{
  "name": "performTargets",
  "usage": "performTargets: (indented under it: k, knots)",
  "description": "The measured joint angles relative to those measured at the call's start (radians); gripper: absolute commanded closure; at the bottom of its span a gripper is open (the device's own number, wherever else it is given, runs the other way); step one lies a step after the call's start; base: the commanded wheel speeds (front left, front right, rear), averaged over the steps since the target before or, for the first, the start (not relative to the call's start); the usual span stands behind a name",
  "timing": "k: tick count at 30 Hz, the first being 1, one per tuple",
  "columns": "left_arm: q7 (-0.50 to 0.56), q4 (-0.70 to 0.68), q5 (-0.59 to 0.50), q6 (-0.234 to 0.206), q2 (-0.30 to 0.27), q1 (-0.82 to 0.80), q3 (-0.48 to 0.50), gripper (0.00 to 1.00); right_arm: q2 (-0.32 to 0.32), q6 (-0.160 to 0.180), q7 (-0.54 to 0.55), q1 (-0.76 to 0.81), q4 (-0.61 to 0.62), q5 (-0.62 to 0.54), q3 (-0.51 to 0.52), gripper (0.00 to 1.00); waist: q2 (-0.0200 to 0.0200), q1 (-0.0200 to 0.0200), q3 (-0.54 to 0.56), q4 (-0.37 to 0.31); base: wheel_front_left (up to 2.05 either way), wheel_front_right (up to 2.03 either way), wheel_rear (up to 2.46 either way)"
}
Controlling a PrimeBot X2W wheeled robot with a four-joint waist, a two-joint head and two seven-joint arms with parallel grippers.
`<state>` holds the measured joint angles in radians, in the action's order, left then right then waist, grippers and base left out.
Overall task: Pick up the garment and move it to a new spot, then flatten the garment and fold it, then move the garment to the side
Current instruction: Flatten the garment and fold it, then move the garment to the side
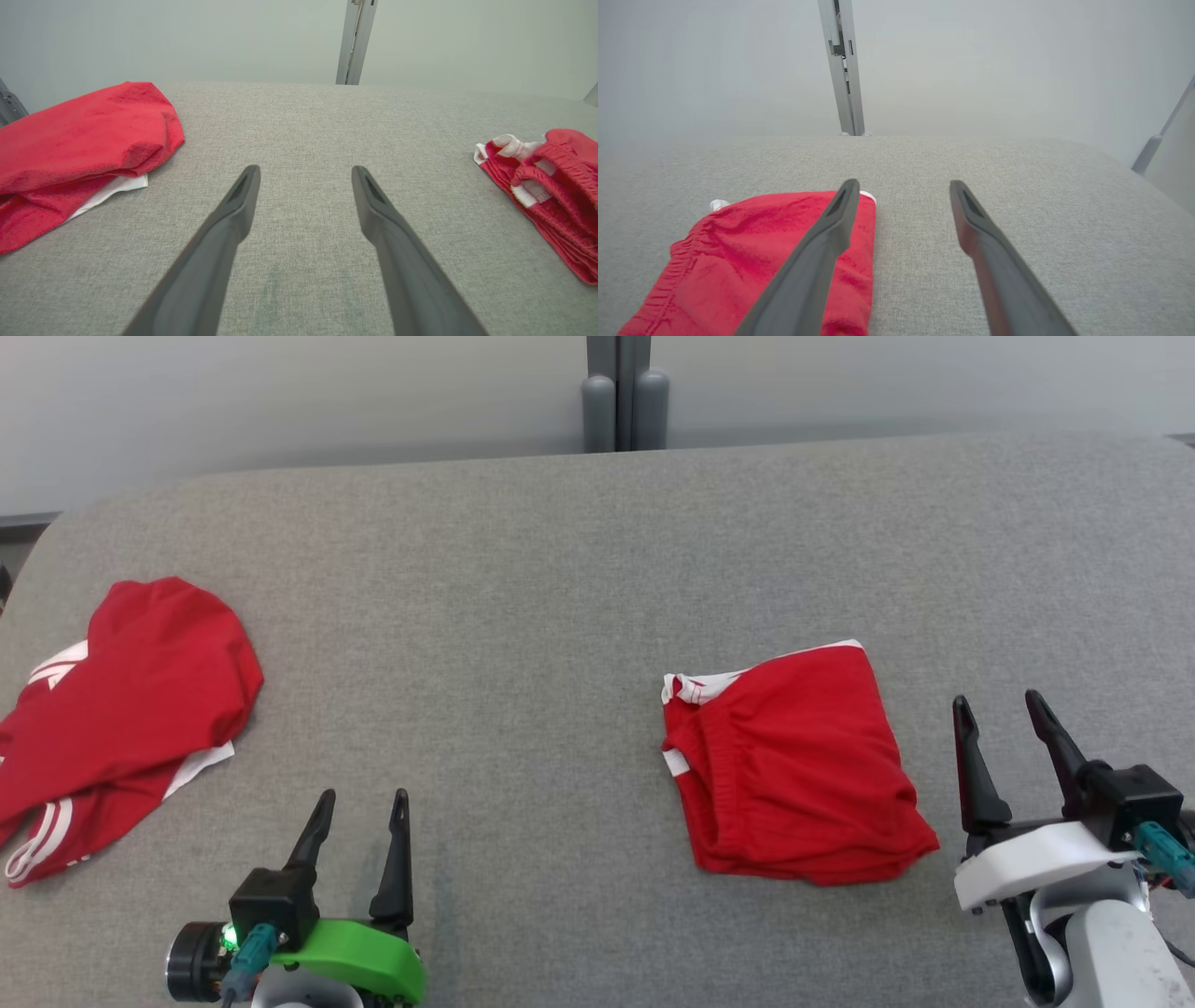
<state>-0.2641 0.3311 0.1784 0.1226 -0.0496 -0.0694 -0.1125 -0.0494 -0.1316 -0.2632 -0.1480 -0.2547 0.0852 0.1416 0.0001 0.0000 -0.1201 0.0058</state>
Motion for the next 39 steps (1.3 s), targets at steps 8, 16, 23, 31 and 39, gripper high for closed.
performTargets:
  k: [8, 16, 23, 31, 39]
  knots:
    - [0.000, -0.007, -0.079, 0.000, -0.004, 0.021, 0.044, 0.00, 0.000, 0.000, 0.000, -0.022, 0.016, -0.044, -0.043, 0.00, 0.0000, 0.0000, 0.046, -0.018, 0.00, 0.00, 0.00]
    - [0.000, -0.010, -0.088, 0.001, -0.002, 0.060, 0.050, 0.00, 0.001, 0.000, 0.000, 0.003, -0.084, -0.021, -0.073, 0.00, 0.0000, 0.0000, 0.069, -0.020, 0.00, 0.00, 0.00]
    - [0.000, -0.018, -0.060, 0.001, -0.002, 0.045, 0.038, 0.00, 0.000, 0.000, 0.000, -0.042, -0.150, -0.009, -0.095, 0.00, 0.0000, 0.0000, 0.036, -0.012, 0.00, 0.00, 0.00]
    - [0.000, -0.025, -0.009, 0.005, -0.001, -0.031, 0.007, 0.00, 0.000, 0.000, 0.000, -0.223, -0.364, 0.007, -0.104, 0.00, 0.0000, 0.0000, -0.071, 0.006, 0.00, 0.00, 0.00]
    - [0.000, -0.056, 0.004, 0.006, -0.001, -0.055, -0.026, 0.00, 0.000, 0.000, -0.002, -0.325, -0.505, 0.050, -0.131, 1.00, 0.0000, 0.0000, -0.156, 0.014, 0.00, 0.00, 0.00]
